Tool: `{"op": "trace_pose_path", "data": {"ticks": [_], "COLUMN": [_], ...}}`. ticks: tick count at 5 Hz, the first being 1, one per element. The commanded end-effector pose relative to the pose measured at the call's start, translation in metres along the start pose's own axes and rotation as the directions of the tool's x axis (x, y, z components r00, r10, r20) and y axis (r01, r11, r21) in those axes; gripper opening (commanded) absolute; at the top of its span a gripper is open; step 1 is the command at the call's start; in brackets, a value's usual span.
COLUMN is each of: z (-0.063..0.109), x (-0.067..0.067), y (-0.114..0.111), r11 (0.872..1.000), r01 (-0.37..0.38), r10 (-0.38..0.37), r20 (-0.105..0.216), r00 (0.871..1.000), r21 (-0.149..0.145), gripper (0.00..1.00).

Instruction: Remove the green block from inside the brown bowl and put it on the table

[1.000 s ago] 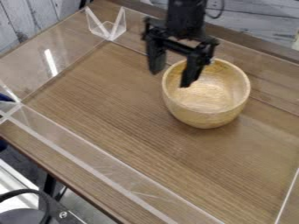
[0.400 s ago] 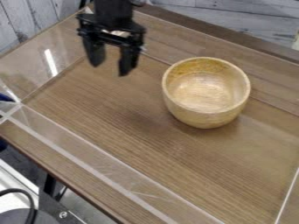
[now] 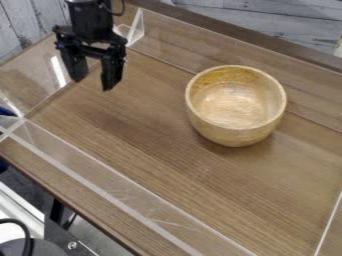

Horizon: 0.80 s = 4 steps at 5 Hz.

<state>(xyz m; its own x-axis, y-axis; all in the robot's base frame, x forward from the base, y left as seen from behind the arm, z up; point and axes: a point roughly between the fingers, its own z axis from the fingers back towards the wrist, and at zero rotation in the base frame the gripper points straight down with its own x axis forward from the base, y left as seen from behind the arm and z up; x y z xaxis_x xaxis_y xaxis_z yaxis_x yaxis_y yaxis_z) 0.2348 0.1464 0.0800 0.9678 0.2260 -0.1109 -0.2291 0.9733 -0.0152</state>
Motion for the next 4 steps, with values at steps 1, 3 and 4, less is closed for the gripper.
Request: {"op": "trace_pose_path", "data": {"ticks": [1,3,4], "z": [0.003,-0.019,-0.027], "x": [0.017,0.026,0.03], "y": [0.012,0.017,0.019], "r11": [1.0,0.999,0.999], "r01": [-0.007,0.009,0.013], "r10": [0.006,-0.01,-0.014], "r20": [0.049,0.021,0.015], "r00": [0.999,1.0,1.0], "r21": [0.027,0.03,0.03], "gripper": [1.0,1.0,1.0]}}
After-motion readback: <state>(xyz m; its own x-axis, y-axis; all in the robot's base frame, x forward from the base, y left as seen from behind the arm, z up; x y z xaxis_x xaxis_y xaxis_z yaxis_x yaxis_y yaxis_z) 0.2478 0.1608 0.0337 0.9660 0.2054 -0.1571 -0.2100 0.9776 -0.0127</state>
